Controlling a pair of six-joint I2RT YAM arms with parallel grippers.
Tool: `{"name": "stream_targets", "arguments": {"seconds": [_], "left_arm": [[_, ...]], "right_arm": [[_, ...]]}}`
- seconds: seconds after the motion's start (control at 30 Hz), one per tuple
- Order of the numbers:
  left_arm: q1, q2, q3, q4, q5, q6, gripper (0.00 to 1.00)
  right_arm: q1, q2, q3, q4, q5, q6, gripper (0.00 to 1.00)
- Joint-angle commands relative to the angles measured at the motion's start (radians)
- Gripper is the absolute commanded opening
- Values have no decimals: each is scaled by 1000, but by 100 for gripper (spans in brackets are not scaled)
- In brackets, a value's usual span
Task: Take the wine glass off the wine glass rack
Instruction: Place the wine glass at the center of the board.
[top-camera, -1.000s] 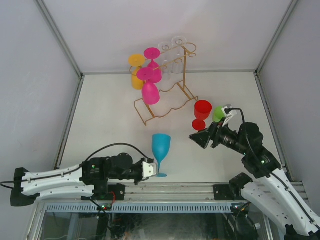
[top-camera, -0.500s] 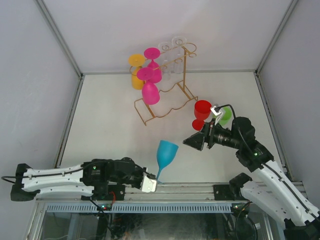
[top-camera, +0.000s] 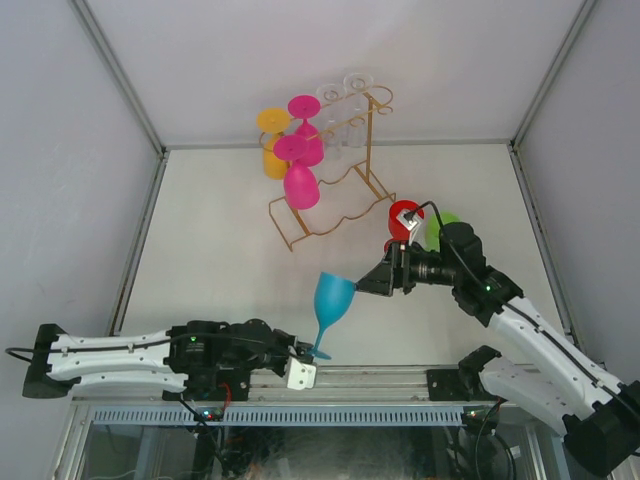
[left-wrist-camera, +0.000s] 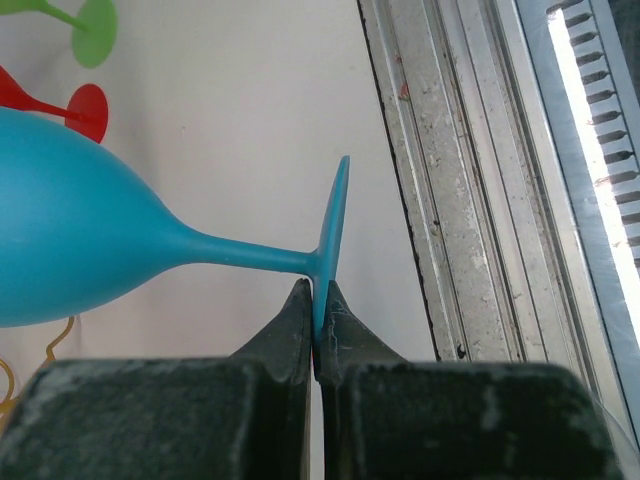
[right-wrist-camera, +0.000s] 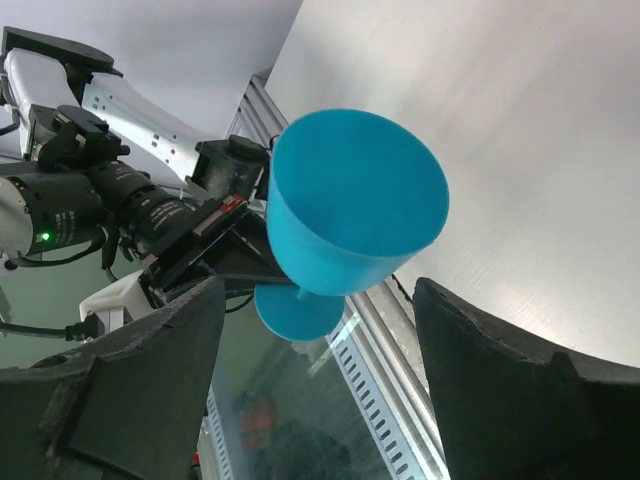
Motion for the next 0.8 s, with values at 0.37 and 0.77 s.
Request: {"name": "stream_targets", "arguments": {"seconds": [0.37, 0.77], "left_arm": [[-7, -28, -23, 73, 71, 21, 0], [-7, -61, -39, 52, 53, 37, 0]], "right_arm": [[35, 139, 61, 215, -87, 63, 60], [101, 265, 170, 179, -272, -10, 56]]}}
